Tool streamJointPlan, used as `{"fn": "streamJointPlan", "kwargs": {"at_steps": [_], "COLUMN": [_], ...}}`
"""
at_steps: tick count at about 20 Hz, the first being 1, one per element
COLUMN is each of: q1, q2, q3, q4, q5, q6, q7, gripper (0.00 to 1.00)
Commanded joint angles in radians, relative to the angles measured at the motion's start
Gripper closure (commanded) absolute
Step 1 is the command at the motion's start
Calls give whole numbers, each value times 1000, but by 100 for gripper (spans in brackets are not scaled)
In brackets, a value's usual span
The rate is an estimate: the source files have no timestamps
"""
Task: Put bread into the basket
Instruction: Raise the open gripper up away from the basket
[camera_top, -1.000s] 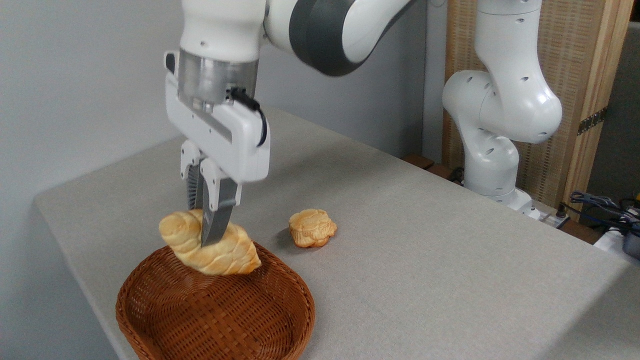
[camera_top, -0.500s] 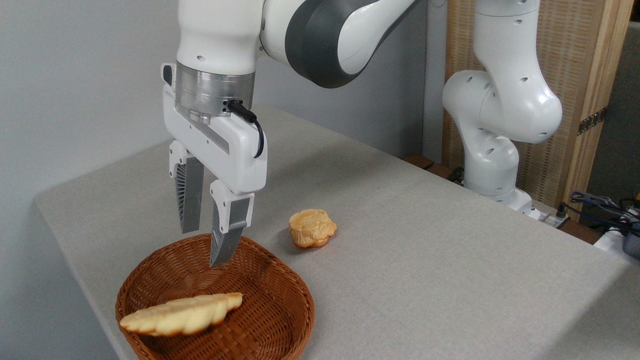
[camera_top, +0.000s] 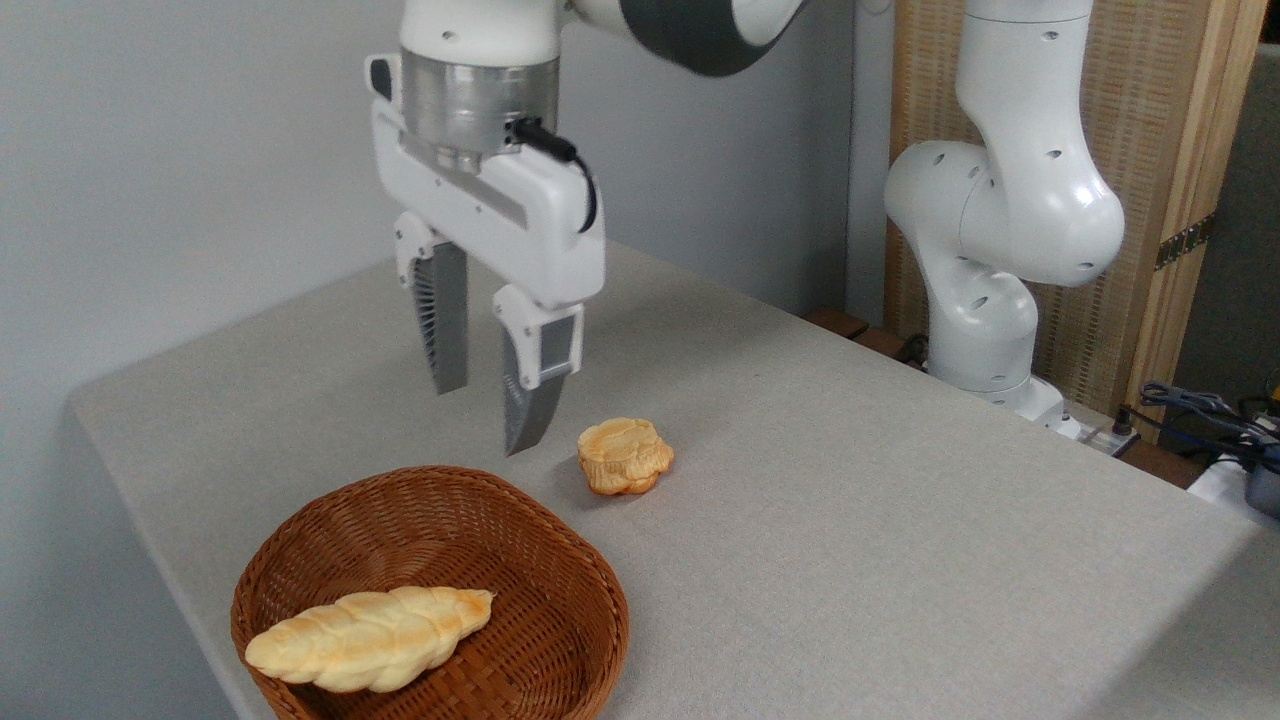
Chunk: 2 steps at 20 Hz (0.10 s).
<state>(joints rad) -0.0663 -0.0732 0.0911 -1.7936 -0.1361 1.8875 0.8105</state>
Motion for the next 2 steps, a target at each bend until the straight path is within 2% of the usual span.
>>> {"fn": "streamJointPlan", "kwargs": {"at_steps": [1,2], "q1": [-3,-3], "q2": [-10,-8], "q3": [21,22], "q4": [-4,-4], "q5": [9,7], "q6": [-44,-47], "q7": [-13,-16], "gripper": [0,0]}}
